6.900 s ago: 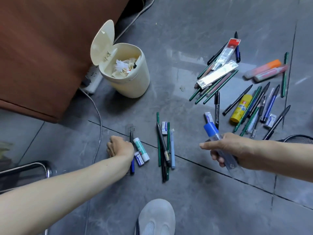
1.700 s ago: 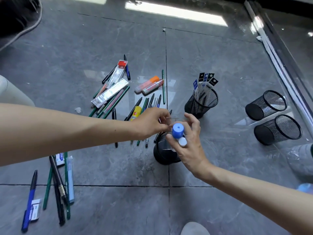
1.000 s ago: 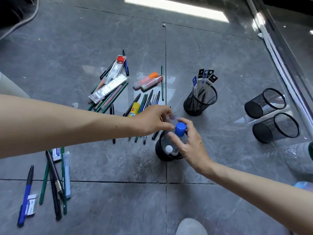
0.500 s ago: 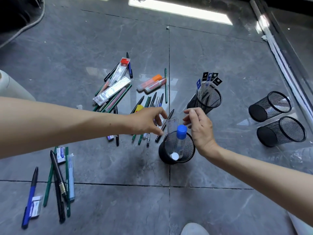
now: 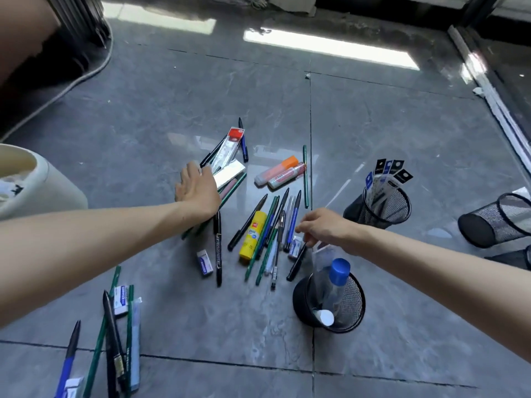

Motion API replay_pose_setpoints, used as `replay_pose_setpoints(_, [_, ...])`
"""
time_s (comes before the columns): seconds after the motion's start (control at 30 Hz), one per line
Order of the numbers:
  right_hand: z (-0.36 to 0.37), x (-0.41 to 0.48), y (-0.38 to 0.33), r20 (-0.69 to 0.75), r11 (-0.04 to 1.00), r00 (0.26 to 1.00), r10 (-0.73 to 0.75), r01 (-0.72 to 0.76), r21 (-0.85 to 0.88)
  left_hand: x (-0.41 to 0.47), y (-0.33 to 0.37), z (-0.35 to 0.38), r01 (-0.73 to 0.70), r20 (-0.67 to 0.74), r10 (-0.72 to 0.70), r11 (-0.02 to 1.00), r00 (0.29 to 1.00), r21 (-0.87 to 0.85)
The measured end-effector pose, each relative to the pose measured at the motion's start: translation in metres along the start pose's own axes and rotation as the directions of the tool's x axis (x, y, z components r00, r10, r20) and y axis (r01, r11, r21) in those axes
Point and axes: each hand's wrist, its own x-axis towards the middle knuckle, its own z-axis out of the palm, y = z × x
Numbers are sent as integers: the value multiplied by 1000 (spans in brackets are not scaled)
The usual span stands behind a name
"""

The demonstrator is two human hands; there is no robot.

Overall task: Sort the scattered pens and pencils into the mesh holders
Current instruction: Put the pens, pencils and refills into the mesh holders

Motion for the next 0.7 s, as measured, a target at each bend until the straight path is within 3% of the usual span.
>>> replay_pose_setpoints(0.1, [2, 12, -3, 14, 1000, 1000, 1, 0, -15, 10, -12, 8, 13, 57, -13, 1000, 998, 8])
replay_pose_setpoints(0.27, [6, 32, -3, -83, 997, 996, -44, 49, 57, 17, -16, 11, -59, 65, 51, 991, 997, 118])
replay_pose_setpoints(0.33, [6, 39, -5, -137, 995, 988, -70, 78, 55, 20, -18, 7, -74, 29, 71, 990, 997, 121])
replay_pose_setpoints(0.4, [5, 45, -10, -161, 991, 983, -87, 103, 91, 22, -18, -1, -150, -105, 156, 986, 982, 67])
replay_pose_setpoints(0.47, [3, 50, -19, -134, 946, 989, -56, 96, 309, 23, -14, -10, -379, -290, 379, 924, 879, 61])
replay_pose_setpoints(0.53, [-1, 53, -28, -42, 807, 999, -24, 44, 589, 22, -5, -15, -652, -388, 659, 739, 644, 171])
replay_pose_setpoints(0.6, [-2, 54, -34, 96, 745, 993, -74, -9, 667, 20, 4, -12, -792, -358, 832, 532, 423, 300])
replay_pose_setpoints(0.63, [-2, 54, -36, 174, 749, 977, -125, -22, 662, 18, 10, -9, -817, -340, 867, 472, 363, 331])
replay_pose_setpoints(0.7, [0, 52, -41, 323, 738, 911, -257, -31, 674, 15, 19, -1, -845, -370, 864, 455, 342, 280])
